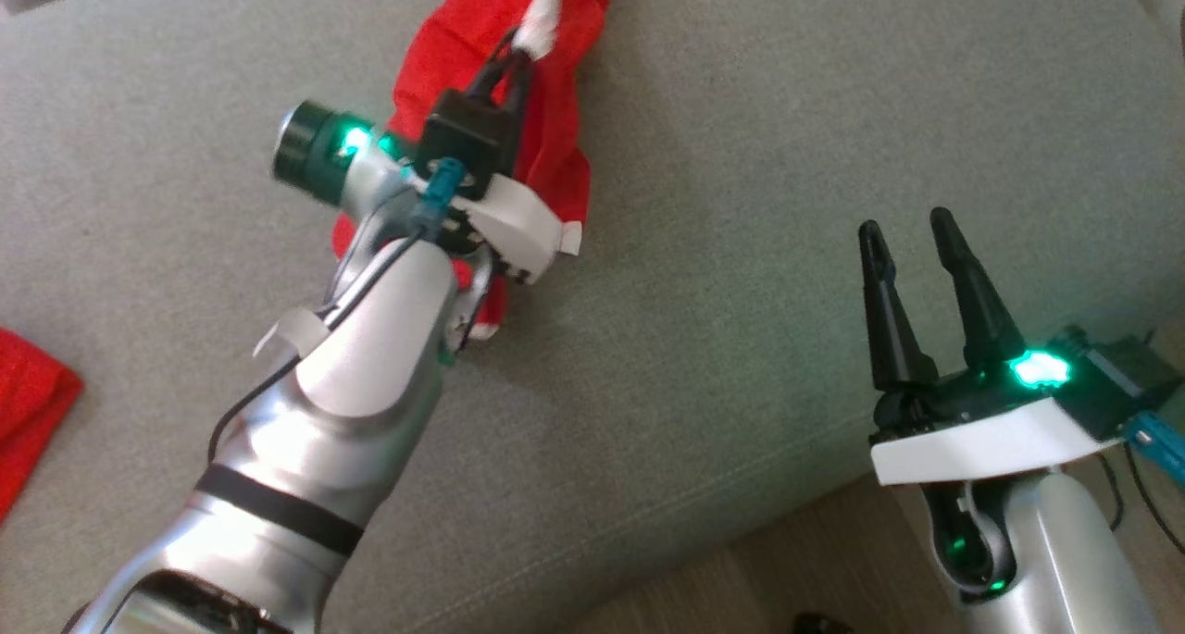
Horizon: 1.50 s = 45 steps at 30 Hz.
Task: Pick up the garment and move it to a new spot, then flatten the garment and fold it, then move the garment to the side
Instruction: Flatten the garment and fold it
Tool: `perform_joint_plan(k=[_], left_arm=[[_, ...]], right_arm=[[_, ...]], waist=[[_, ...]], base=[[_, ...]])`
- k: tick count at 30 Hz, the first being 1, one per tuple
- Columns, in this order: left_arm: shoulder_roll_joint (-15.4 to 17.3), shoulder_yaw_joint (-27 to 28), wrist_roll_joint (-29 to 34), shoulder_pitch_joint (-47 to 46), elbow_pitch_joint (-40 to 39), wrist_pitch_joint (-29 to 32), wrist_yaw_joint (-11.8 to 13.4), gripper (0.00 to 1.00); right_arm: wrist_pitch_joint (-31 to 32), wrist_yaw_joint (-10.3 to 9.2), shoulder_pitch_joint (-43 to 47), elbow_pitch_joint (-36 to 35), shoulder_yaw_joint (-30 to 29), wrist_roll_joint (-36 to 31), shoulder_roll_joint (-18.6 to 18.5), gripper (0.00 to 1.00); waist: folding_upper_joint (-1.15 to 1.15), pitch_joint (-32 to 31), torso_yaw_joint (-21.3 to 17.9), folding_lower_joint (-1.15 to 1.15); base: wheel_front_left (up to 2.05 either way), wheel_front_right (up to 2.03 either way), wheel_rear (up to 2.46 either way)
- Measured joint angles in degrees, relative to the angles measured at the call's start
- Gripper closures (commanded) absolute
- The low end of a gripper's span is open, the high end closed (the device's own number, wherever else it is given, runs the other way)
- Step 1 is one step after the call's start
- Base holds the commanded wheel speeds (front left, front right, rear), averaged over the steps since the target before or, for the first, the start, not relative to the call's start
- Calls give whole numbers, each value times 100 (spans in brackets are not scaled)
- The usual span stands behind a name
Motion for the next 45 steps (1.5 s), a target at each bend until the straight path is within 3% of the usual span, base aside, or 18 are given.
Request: perform_joint_plan(k=[6, 12, 16, 20, 22, 25, 30, 35, 40, 45], left_arm=[[-7, -181, -289, 104, -1071, -27, -40, 100], [-7, -754, -1157, 76, -1839, 23, -10, 100], [-12, -1160, -2218, -131, -2586, 207, 232, 100], [-58, -1232, -3210, -484, -2962, 334, 613, 100], [-86, -1211, -3245, -734, -2729, 415, 722, 100], [-40, -1033, -3471, -884, -2172, 636, 693, 100], [635, -1021, -3506, -859, -1192, 915, 399, 100], [1508, -1156, -3429, -737, -13, 1276, -163, 100], [1892, -1304, -3290, -713, 875, 1306, -497, 100], [2070, -1360, -3176, -749, 1651, 1198, -578, 100]], right_arm=[[0, 0, -1, 212, -174, 120, 0, 0], [0, 0, 7, 446, -248, 276, 0, 0], [0, 0, 20, 589, -293, 363, 0, 0], [0, 0, 30, 619, -348, 409, -1, 0], [0, 0, 31, 615, -381, 459, -1, 0], [0, 0, 27, 580, -398, 513, -1, 0], [0, 0, 13, 519, -408, 604, -1, 0], [0, 0, -71, 460, -371, 683, 0, 0], [0, 0, -324, 390, -296, 705, 0, 0], [0, 0, -498, 354, -223, 705, 0, 0]], waist=[[0, -370, 62, 0], [0, -821, 9, -1], [0, -1106, -88, -1], [0, -1256, -198, -1], [0, -1230, -208, -1], [0, -1102, -188, -1], [0, -873, -143, 0], [0, -527, -96, 1], [0, -177, -49, 1], [0, 130, -20, 1]], base=[[0, 0, 0], [0, 0, 0], [0, 0, 0], [0, 0, 0], [0, 0, 0], [0, 0, 0], [0, 0, 0], [0, 0, 0], [0, 0, 0], [0, 0, 0]])
